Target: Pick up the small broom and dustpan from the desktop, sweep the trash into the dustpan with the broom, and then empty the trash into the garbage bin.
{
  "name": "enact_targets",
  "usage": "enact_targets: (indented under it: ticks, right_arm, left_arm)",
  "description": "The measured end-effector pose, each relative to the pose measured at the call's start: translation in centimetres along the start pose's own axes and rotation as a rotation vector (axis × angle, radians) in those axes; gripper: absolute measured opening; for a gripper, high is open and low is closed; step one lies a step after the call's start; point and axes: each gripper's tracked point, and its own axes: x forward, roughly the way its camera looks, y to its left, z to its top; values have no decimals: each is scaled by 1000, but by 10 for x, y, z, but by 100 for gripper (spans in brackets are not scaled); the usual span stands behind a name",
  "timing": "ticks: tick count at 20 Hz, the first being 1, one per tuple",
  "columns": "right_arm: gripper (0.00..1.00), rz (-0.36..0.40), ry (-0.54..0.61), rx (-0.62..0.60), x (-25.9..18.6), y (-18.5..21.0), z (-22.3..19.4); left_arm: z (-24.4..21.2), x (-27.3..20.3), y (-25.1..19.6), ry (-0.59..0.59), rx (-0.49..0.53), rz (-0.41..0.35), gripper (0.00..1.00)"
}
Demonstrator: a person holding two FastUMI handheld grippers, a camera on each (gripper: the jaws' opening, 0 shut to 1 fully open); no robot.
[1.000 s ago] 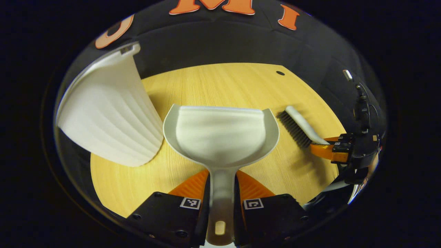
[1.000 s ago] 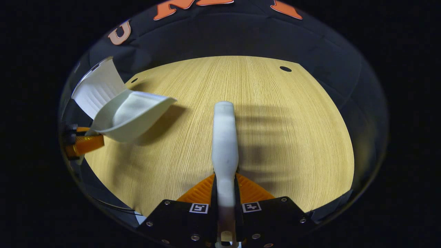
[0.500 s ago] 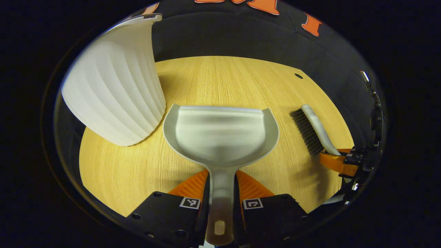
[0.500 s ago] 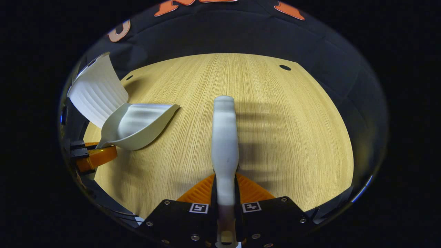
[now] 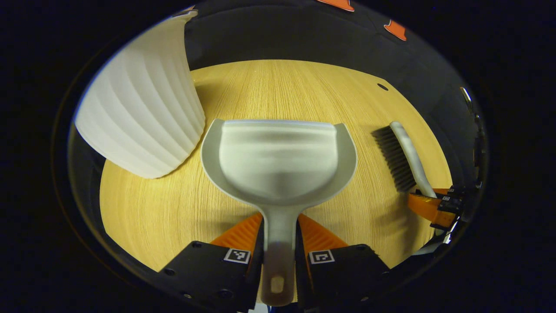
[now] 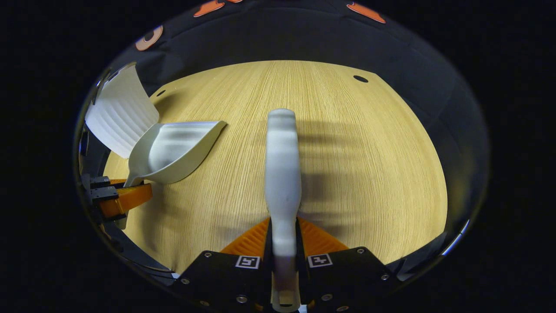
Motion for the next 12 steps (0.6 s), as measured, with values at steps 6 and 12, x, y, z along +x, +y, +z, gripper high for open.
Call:
enact_targets:
  ticks: [6, 12]
  right_arm:
    - [48, 12, 23, -13, 2, 6, -9]
    - [96, 7, -60, -11, -17, -1, 4]
  left_arm:
    - [17, 16, -14, 63, 33, -16, 100]
    - [87, 10, -23, -37, 76, -5, 100]
